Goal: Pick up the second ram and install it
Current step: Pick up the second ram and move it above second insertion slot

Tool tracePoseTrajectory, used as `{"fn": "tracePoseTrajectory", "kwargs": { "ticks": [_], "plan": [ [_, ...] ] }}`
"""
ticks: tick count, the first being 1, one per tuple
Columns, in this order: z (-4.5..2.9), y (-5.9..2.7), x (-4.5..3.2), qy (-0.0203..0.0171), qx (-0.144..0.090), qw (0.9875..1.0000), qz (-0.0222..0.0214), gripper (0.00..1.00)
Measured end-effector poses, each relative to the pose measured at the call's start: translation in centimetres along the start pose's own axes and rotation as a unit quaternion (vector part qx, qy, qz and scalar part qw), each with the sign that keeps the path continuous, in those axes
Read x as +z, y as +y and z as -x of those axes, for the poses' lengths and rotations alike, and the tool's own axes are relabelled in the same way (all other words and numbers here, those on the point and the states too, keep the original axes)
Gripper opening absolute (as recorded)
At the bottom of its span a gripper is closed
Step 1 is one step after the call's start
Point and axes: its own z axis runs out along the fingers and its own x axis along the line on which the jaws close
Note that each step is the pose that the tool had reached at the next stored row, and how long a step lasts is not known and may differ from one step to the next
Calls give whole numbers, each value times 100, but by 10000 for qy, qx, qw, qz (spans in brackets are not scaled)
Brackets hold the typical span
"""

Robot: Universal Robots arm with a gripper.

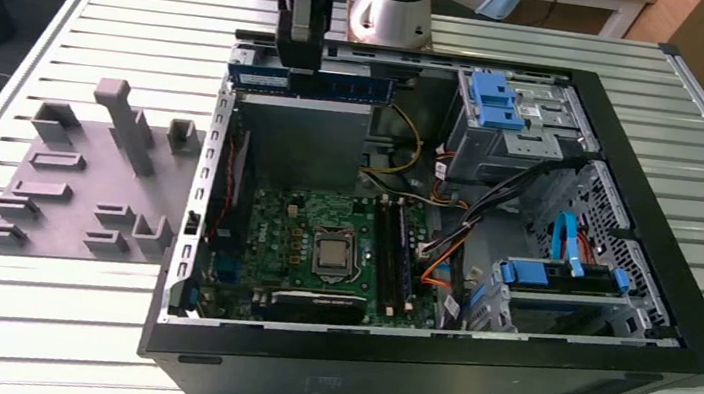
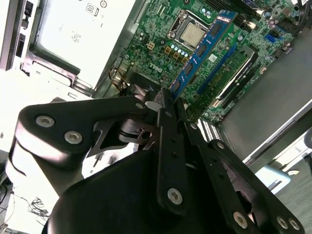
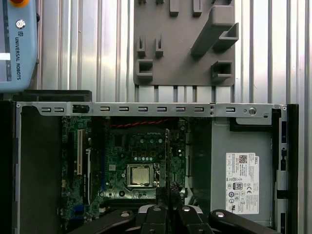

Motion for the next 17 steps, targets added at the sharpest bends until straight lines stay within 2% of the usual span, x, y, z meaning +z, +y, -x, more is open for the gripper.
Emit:
{"fn": "tracePoseTrajectory", "kwargs": {
  "ticks": [6, 12, 17],
  "plan": [
    [1, -41, 0, 0, 0, 10000, 0, 14],
    [2, -228, -3, 0, 0, 10000, 0, 14],
    [3, -349, -4, -1, -1, 10000, 0, 14]
  ]
}}
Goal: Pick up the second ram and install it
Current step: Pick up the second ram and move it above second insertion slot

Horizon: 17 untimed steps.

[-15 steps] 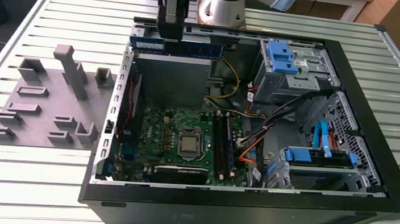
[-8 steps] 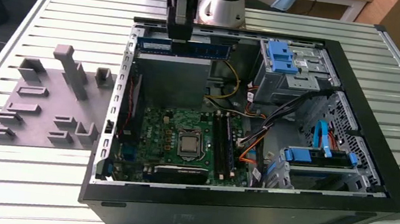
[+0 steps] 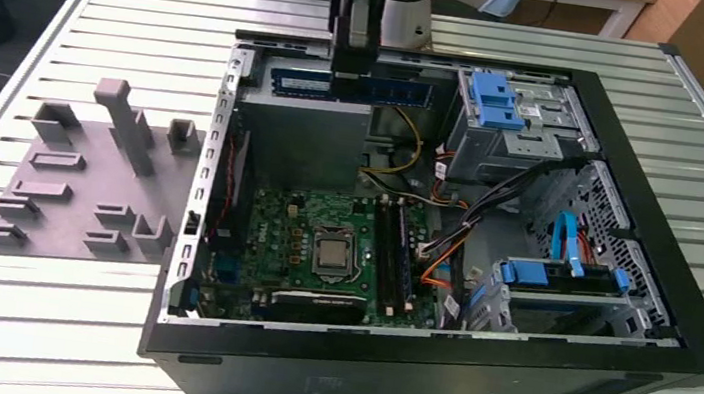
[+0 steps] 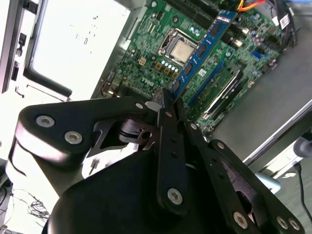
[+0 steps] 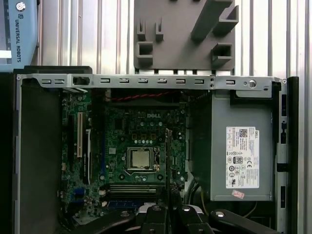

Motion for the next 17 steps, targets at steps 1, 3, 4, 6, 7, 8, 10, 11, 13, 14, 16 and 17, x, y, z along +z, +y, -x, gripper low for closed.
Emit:
{"fn": "tracePoseTrajectory", "kwargs": {
  "ticks": [1, 3, 4, 6, 7, 8, 10, 11, 13, 14, 16, 17],
  "plan": [
    [0, -24, -1, 1, 0, 10000, 0, 14],
    [1, -75, -1, 1, 1, 10000, 0, 14],
    [1, -98, -1, 0, 0, 10000, 0, 14],
    [1, -141, -1, 0, 0, 10000, 0, 14],
    [1, -160, -2, 0, 0, 10000, 0, 14],
    [1, -179, -2, 0, 0, 10000, 0, 14],
    [2, -214, -2, 1, 0, 10000, 0, 14],
    [2, -236, -2, 0, 1, 10000, 0, 14],
    [2, -286, -3, 1, 0, 10000, 0, 14],
    [2, -310, -3, 0, 0, 10000, 0, 14],
    [3, -357, -4, 0, 0, 10000, 0, 14],
    [3, -380, -4, 0, 1, 10000, 0, 14]
  ]
}}
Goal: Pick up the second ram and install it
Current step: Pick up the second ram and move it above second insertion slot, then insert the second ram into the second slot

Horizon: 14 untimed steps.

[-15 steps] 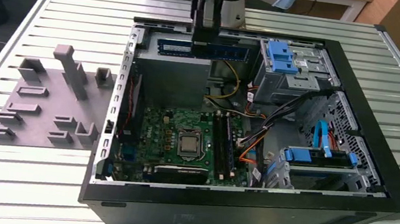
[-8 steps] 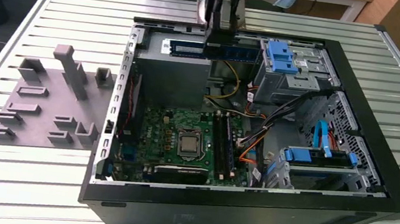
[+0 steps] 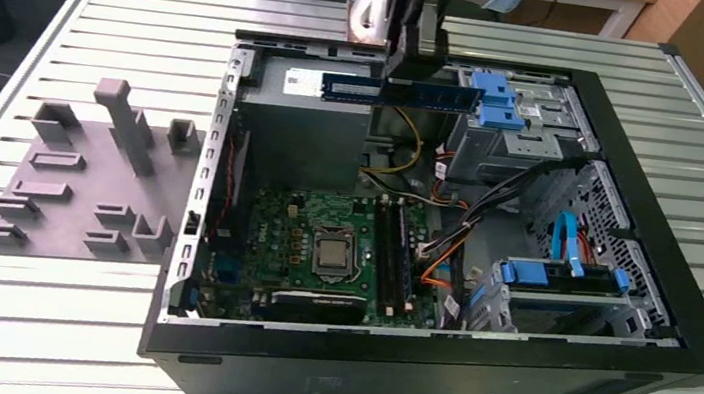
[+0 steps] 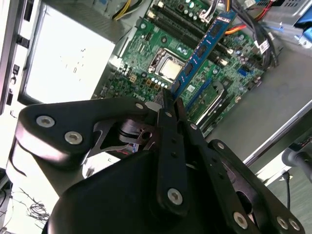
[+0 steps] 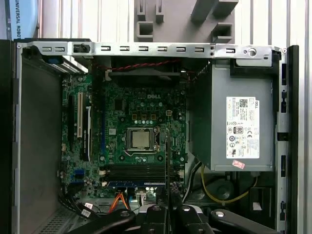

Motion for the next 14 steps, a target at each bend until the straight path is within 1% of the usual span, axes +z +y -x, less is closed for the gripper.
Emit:
{"fn": "tracePoseTrajectory", "kwargs": {
  "ticks": [2, 14],
  "plan": [
    [0, -45, -1, 0, 0, 10000, 0, 14],
    [1, -70, -1, 0, 0, 10000, 0, 14]
  ]
}}
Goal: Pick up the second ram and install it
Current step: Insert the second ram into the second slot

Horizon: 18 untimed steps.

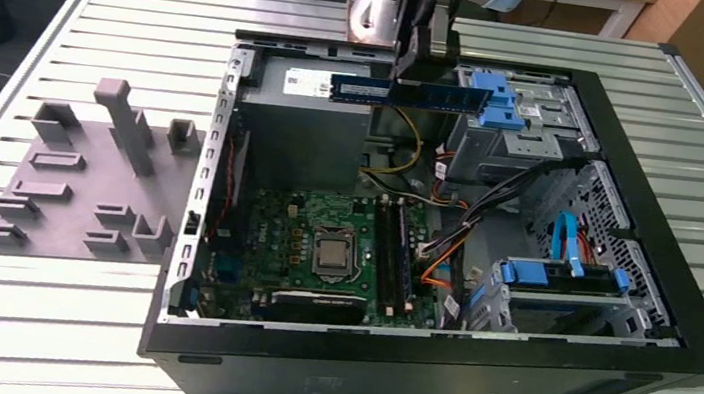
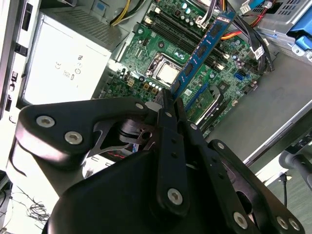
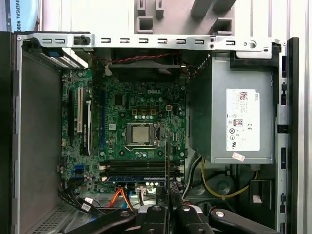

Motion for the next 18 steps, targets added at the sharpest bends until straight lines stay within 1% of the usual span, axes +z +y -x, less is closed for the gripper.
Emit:
{"fn": "tracePoseTrajectory", "kwargs": {
  "ticks": [4, 7, 9, 12, 14, 16, 18],
  "plan": [
    [0, -1, 0, -1, 17, 10000, -1, 14],
    [0, -2, 1, -3, 213, 9998, -5, 14],
    [0, -2, 2, -5, 379, 9993, -9, 14],
    [0, -2, 3, -9, 630, 9980, -15, 14],
    [0, -1, 4, -12, 785, 9969, -18, 14],
    [0, -1, 5, -14, 937, 9956, -22, 14],
    [0, -1, 6, -16, 1092, 9940, -25, 14]
  ]
}}
